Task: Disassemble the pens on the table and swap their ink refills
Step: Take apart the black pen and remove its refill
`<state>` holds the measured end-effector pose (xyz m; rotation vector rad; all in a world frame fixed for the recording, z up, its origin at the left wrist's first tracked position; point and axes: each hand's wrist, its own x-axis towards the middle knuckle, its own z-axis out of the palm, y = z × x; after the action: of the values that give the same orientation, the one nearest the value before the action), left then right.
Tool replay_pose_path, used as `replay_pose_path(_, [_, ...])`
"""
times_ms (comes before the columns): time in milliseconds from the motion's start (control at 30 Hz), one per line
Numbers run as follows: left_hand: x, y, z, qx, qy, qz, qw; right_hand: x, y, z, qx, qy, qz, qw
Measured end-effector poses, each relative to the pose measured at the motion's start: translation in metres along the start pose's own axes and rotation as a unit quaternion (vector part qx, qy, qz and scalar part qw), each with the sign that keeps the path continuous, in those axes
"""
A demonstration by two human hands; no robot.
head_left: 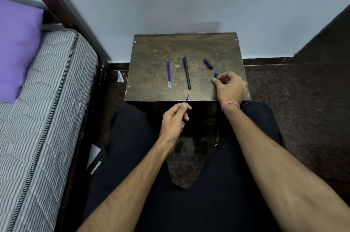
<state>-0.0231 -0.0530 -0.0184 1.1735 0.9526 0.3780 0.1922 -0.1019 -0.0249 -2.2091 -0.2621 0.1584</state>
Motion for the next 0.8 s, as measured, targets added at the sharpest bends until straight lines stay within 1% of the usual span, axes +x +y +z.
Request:
replay_pose_path(167, [0.000,-0.001,-0.002,-0.004,-0.007,-0.003,1.000,-0.001,-0.005,0.004,-0.015,0.015,0.005,1.000])
replay_pose_path(367, [-0.001,0.000,-0.006,0.001,-0.003,0.001,1.000,-0.007,-0.004,-0.004,0.005,-0.017,-0.019,1.000])
replay_pose_path(433, [-0.002,0.000,-0.006,0.001,-0.003,0.003,1.000,-0.014,-0.003,-0.008,-0.005,-0.010,-0.046,0.999])
replay_pose_path(500, [-0.004,-0.001,-0.005,0.002,-0.007,0.005,1.000,-0.028,-0.005,-0.011,-0.014,-0.011,-0.096,0.995])
replay_pose_path(567, [-0.006,-0.001,-0.004,0.005,-0.008,0.007,1.000,-0.046,-0.010,-0.012,-0.010,-0.050,-0.150,0.987])
replay_pose_path(600, [-0.007,0.000,-0.004,0.008,-0.007,0.007,1.000,-0.055,-0.011,-0.010,0.008,-0.088,-0.166,0.982])
replay_pose_path(633, [-0.007,0.001,-0.003,0.010,-0.007,0.007,1.000,-0.066,-0.012,-0.008,0.038,-0.135,-0.159,0.977])
replay_pose_path(700, [-0.008,0.003,-0.003,0.012,-0.003,0.008,1.000,-0.086,-0.012,-0.002,0.121,-0.235,-0.080,0.961])
replay_pose_path(733, [-0.008,0.003,-0.003,0.011,0.001,0.009,1.000,-0.094,-0.010,0.000,0.150,-0.268,-0.045,0.951])
replay_pose_path(800, [-0.010,0.003,-0.003,0.010,0.009,0.013,1.000,-0.105,-0.006,0.004,0.181,-0.289,-0.013,0.940])
